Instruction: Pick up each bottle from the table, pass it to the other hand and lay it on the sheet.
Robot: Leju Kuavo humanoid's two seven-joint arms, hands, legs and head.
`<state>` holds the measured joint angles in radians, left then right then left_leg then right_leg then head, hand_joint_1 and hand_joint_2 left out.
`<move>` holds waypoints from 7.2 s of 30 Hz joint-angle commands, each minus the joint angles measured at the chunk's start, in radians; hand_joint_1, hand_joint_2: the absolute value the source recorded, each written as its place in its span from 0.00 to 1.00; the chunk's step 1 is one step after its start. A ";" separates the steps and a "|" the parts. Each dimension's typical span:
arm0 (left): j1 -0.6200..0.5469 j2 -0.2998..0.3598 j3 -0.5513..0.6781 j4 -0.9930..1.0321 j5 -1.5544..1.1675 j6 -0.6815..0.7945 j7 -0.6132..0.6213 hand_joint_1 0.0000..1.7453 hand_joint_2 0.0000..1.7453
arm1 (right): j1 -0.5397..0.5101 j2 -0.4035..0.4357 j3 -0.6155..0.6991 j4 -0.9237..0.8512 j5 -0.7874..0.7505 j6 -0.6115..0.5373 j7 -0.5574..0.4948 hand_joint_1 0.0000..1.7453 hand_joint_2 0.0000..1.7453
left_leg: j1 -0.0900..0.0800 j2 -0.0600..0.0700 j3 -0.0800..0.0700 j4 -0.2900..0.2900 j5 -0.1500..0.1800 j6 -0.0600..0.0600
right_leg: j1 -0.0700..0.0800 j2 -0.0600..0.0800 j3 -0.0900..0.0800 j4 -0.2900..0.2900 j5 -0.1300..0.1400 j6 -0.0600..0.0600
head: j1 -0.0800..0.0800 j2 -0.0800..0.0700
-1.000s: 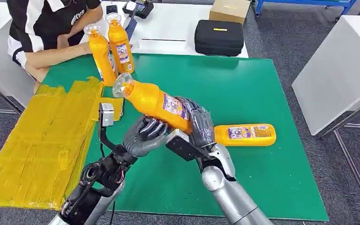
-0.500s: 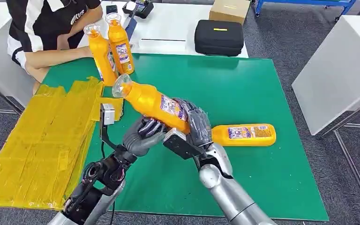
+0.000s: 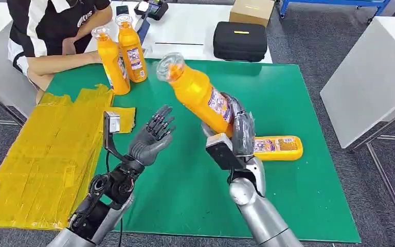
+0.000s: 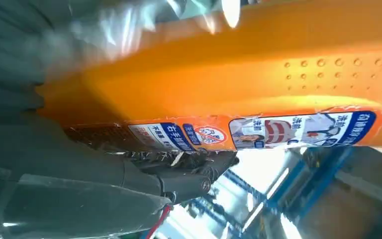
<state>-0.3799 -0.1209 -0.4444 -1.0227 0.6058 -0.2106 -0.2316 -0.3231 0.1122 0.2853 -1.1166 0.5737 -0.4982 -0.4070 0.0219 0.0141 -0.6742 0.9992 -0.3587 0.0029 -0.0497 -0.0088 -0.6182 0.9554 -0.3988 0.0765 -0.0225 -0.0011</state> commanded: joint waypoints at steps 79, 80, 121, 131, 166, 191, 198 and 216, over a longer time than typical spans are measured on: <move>-0.027 -0.024 0.108 0.074 -0.010 0.216 -0.096 1.00 1.00 | -0.123 0.002 0.336 0.250 -0.018 0.518 0.005 1.00 1.00 | 0.001 0.001 0.005 0.001 -0.003 0.000 | 0.001 0.002 0.004 0.001 -0.002 -0.006 | 0.000 0.000; -0.027 -0.024 0.108 0.074 -0.010 0.216 -0.096 1.00 1.00 | -0.123 0.002 0.336 0.250 -0.018 0.518 0.005 1.00 1.00 | 0.001 0.000 0.004 0.001 -0.003 0.000 | 0.001 0.001 0.004 0.001 -0.002 -0.006 | 0.000 0.000; -0.353 0.239 -0.068 0.666 -2.046 0.463 0.316 1.00 1.00 | 0.282 -0.149 -0.113 -0.576 0.031 0.225 0.073 0.00 1.00 | 0.001 0.003 0.004 0.001 -0.002 0.001 | 0.001 0.003 0.002 0.001 -0.002 -0.007 | 0.000 0.000; -0.379 0.254 -0.091 0.720 -2.112 0.369 0.276 1.00 1.00 | 0.304 -0.144 -0.147 -0.585 0.042 0.208 0.072 0.00 1.00 | 0.001 0.002 0.005 0.002 -0.004 0.001 | 0.001 0.002 0.004 0.002 -0.004 -0.008 | 0.000 0.000; -0.133 0.071 0.192 0.214 -1.813 0.560 -0.075 0.00 0.00 | 0.304 -0.274 -0.246 -0.476 0.510 0.567 0.313 0.00 1.00 | 0.000 0.000 0.003 0.000 -0.003 0.001 | 0.000 0.002 0.003 -0.001 -0.002 -0.006 | 0.000 0.000; 0.045 0.068 0.230 -0.199 -0.494 -0.278 -0.366 0.00 1.00 | 0.039 -0.361 -0.205 0.127 0.502 0.638 0.242 0.00 1.00 | 0.000 0.001 0.002 0.000 -0.001 0.001 | 0.001 0.002 0.003 -0.001 -0.001 -0.004 | 0.000 0.000; 0.071 0.055 0.231 -0.207 -0.444 -0.255 -0.343 0.00 1.00 | -0.072 -0.348 -0.186 0.334 0.529 0.600 0.247 0.00 1.00 | 0.000 0.002 0.001 0.000 -0.001 0.001 | 0.001 0.003 0.002 -0.001 0.000 -0.003 | 0.000 0.000; 0.044 0.041 0.223 -0.132 -0.437 -0.248 -0.315 0.00 1.00 | -0.274 -0.337 -0.129 0.683 0.583 0.600 0.266 0.00 1.00 | -0.001 0.001 0.003 0.000 -0.002 0.002 | 0.000 0.002 0.004 0.000 -0.001 -0.004 | 0.000 0.000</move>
<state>-0.2996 -0.0881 -0.2193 -1.2467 0.1678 -0.4650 -0.5531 -0.4646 -0.2499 0.1064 -0.6610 1.1429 0.0626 -0.1495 0.0210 0.0134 -0.6775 0.9994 -0.3577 0.0042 -0.0501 -0.0099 -0.6195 0.9553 -0.3980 0.0770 -0.0229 -0.0011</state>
